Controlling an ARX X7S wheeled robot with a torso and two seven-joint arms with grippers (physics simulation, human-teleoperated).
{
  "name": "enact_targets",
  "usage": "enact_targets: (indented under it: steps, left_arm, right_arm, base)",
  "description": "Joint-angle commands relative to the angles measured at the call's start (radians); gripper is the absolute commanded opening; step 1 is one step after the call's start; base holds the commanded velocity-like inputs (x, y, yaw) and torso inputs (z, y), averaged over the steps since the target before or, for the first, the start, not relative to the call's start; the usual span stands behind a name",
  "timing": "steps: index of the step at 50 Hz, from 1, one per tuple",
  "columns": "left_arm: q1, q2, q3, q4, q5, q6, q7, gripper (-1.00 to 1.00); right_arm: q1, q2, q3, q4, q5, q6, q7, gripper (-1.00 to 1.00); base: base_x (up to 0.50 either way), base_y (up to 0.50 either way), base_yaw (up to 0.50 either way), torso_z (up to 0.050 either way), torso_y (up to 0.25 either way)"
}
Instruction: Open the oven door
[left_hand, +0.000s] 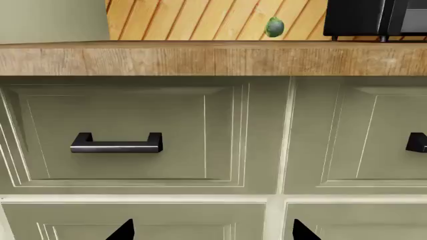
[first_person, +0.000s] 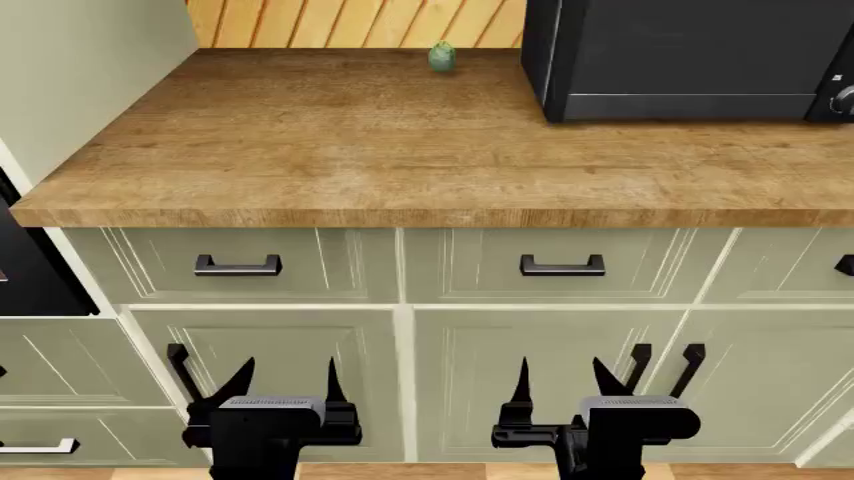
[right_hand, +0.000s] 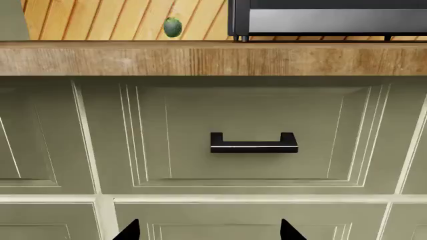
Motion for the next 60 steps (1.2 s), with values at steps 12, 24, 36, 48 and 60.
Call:
enact_targets:
  steps: [12,24,36,48,60]
  left_arm:
    - [-0.008,-0.060,0.029,0.003,-0.052,0.016,-0.038,1.00]
    - [0.005,-0.071,0.053,0.009,-0.066,0.012,-0.060,1.00]
    - [0.012,-0.083,0.075,0.008,-0.078,0.018,-0.075,1.00]
    - [0.010,-0.094,0.093,0.002,-0.089,0.021,-0.090,1.00]
    - [0.010,-0.109,0.109,-0.002,-0.102,0.026,-0.100,1.00]
  right_arm:
    - [0.017,0.041,-0.095,-0.017,0.025,0.019,0.062,1.00]
    - [0.012,0.074,-0.134,-0.035,0.030,0.037,0.073,1.00]
    - [0.007,0.095,-0.162,-0.046,0.021,0.036,0.089,1.00]
    - [0.011,0.111,-0.182,-0.050,0.021,0.044,0.106,1.00]
    - [0.013,0.120,-0.196,-0.047,0.026,0.044,0.122,1.00]
  base:
    - [-0.16,0.17,0.00,0.000,0.000]
    - [-0.20,0.49,0.00,0.000,0.000]
    - [0.00,0.50,0.00,0.000,0.000]
    - [0.00,0.50,0.00,0.000,0.000]
    - [0.00,0.50,0.00,0.000,0.000]
